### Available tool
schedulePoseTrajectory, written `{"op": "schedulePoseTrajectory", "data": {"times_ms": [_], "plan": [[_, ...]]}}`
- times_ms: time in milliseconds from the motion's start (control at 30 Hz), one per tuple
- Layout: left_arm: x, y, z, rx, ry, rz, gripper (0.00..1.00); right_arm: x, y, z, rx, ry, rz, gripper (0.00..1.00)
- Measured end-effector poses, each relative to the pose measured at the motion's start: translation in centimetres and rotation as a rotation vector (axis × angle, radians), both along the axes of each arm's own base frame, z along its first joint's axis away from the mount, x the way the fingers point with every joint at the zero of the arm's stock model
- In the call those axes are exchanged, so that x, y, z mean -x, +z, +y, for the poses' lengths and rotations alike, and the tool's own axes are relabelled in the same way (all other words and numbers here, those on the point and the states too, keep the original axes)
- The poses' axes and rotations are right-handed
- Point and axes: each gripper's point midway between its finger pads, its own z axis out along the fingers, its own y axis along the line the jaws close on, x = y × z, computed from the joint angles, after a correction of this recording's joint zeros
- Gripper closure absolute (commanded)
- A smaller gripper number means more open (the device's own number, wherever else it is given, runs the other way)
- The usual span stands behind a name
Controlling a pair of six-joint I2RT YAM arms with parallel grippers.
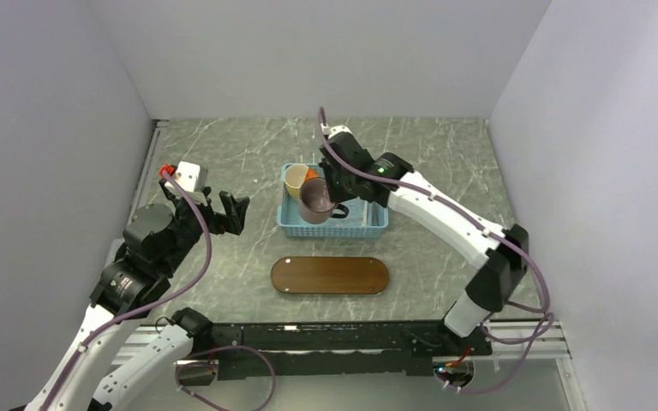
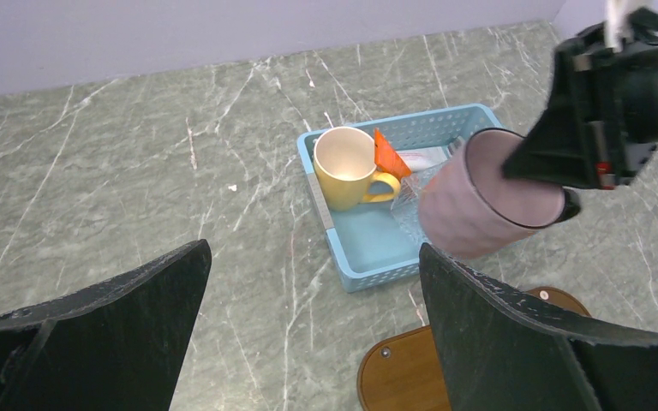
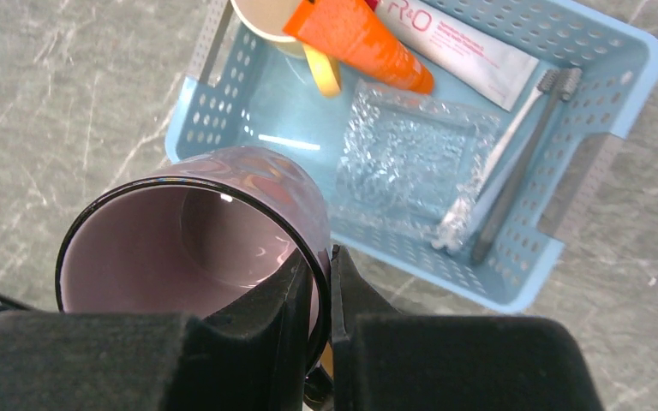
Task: Prepare toiletry sets of a toothbrush and toothpaste on the tray
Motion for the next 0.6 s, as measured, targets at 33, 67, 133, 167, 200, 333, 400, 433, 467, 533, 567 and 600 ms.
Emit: {"op": "schedulePoseTrajectory", "data": {"times_ms": [33,67,133,167,200,333,400,433,467,533,567,600], "plan": [[0.0,0.0,0.0,0.0,0.0,0.0,0.01,0.4,0.3,-0.5,0.001,0.006,-0.006,1.0],[0.0,0.0,0.0,-0.001,0.0,0.001,0.01,0.9,0.6,-1.0,0.002,0.013,-0.011,1.0],[0.0,-0.1,0.0,-0.001,0.0,0.002,0.01,1.9,0.9,-2.1,0.012,0.026,-0.017,1.0],[0.0,-0.1,0.0,-0.001,0.0,0.002,0.01,2.3,1.0,-2.5,0.016,0.031,-0.019,1.0],[0.0,-0.1,0.0,-0.001,0.0,0.002,0.01,2.7,1.0,-3.1,0.024,0.038,-0.018,1.0],[-0.1,-0.1,0.0,-0.002,0.0,0.003,0.01,4.9,0.1,-5.4,0.068,0.067,0.002,1.0],[-0.1,-0.1,0.0,-0.003,0.001,0.006,0.01,5.9,-0.3,-6.5,0.086,0.078,0.01,1.0],[-0.2,-0.2,-0.1,-0.005,0.001,0.007,0.01,6.4,-0.5,-7.1,0.096,0.083,0.017,1.0],[-0.2,-0.2,-0.1,-0.006,0.002,0.009,0.01,7.0,-0.7,-7.6,0.105,0.089,0.023,1.0],[-0.3,-0.3,-0.1,-0.008,0.004,0.012,0.01,7.8,-1.0,-8.5,0.113,0.096,0.029,1.0],[-0.3,-0.4,-0.1,-0.008,0.005,0.013,0.01,8.3,-1.3,-9.0,0.117,0.097,0.033,1.0],[-0.3,-0.4,-0.1,-0.009,0.005,0.014,0.01,8.6,-1.5,-9.4,0.121,0.098,0.036,1.0]]}}
